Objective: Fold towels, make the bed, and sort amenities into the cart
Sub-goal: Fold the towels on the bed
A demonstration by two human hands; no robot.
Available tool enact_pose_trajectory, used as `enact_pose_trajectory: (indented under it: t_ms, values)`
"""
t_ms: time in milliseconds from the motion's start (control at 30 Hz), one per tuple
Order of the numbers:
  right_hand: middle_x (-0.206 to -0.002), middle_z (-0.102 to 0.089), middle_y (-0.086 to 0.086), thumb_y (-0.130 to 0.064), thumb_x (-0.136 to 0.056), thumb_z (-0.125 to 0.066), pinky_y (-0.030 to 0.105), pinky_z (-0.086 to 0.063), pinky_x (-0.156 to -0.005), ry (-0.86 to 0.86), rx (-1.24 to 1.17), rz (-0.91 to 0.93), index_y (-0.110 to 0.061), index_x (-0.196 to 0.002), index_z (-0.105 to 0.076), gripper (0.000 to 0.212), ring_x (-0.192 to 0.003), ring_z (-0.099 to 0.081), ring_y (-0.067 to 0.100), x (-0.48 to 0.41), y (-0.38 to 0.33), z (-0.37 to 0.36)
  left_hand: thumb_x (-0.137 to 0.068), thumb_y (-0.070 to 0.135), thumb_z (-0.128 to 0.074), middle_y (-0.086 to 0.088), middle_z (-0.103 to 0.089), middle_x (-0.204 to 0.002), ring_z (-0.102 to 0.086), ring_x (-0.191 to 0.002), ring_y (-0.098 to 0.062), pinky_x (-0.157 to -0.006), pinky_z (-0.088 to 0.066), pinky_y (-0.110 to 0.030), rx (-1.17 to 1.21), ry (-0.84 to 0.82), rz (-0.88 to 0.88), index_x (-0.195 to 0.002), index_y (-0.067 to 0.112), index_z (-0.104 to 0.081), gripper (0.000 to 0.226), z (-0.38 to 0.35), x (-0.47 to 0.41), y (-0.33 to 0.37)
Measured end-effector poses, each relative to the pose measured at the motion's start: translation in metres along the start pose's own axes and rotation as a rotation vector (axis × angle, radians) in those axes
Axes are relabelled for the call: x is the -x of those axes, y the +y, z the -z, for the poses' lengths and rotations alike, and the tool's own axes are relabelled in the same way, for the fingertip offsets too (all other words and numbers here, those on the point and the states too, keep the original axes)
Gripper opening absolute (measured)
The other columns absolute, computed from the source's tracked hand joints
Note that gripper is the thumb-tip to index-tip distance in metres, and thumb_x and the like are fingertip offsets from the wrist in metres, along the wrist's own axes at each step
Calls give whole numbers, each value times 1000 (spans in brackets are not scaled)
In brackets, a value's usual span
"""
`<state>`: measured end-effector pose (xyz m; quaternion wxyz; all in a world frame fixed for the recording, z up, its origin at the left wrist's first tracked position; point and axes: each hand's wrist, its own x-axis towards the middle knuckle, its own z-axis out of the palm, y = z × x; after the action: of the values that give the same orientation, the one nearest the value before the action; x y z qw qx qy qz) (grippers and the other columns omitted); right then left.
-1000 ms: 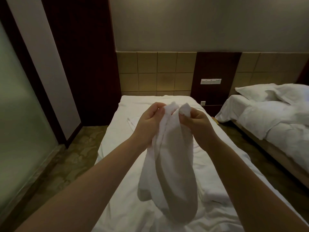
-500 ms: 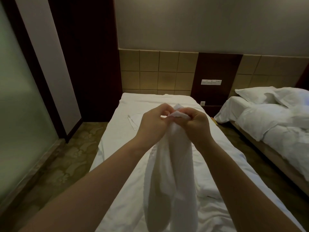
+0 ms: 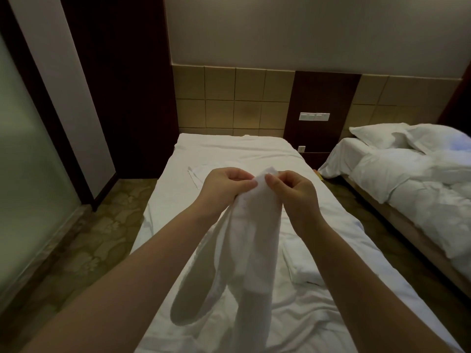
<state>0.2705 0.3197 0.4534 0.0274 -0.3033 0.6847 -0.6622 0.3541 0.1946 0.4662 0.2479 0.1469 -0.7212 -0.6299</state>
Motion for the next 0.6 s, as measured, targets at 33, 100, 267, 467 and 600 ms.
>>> enact_pose_trajectory:
  t_ms: [33,100,267,467,600]
  values:
    - [-67,-56,1,-20,-90,-64,25,-49,-62,8,30,17,-15,-66,-58,24,-66,-53,11,0,0,-1,-81,11,-72,3,-68,-71,-64,-68,-10,-64,-50,-22,-92,24,-41,-76,17,-69,8,0,1,0]
    - [-67,-55,1,-20,-91,-61,24,-48,-60,47,97,62,-14,-69,-56,24,-65,-53,11,0,0,-3,-85,23,-68,3,-64,-74,-60,-72,-12,-65,-48,-25,-367,72,-170,-77,20,-65,9,-3,5,-2]
    - [-64,-50,-5,-23,-94,-58,10,-40,-54,171,240,230,-15,-73,-49,24,-59,-49,9,-3,1,-2,-88,29,-61,3,-57,-89,-54,-80,-18,-67,-38,-27,-670,69,-302,-99,16,-57,17,-12,22,-24]
    - [-65,-47,-2,-22,-95,-56,9,-39,-55,307,310,353,-9,-80,-46,22,-58,-44,7,-19,-11,7,-87,18,-55,-1,-50,-85,-54,-84,-24,-67,-35,-26,-772,101,-128,-92,5,-63,16,-9,23,-52]
    - [-65,-45,-10,-21,-96,-55,3,-40,-58,404,294,369,-18,-77,-44,22,-57,-45,5,-32,-24,18,-91,26,-55,-2,-55,-82,-53,-78,-21,-64,-33,-26,-764,71,-5,-82,11,-62,18,1,16,-64]
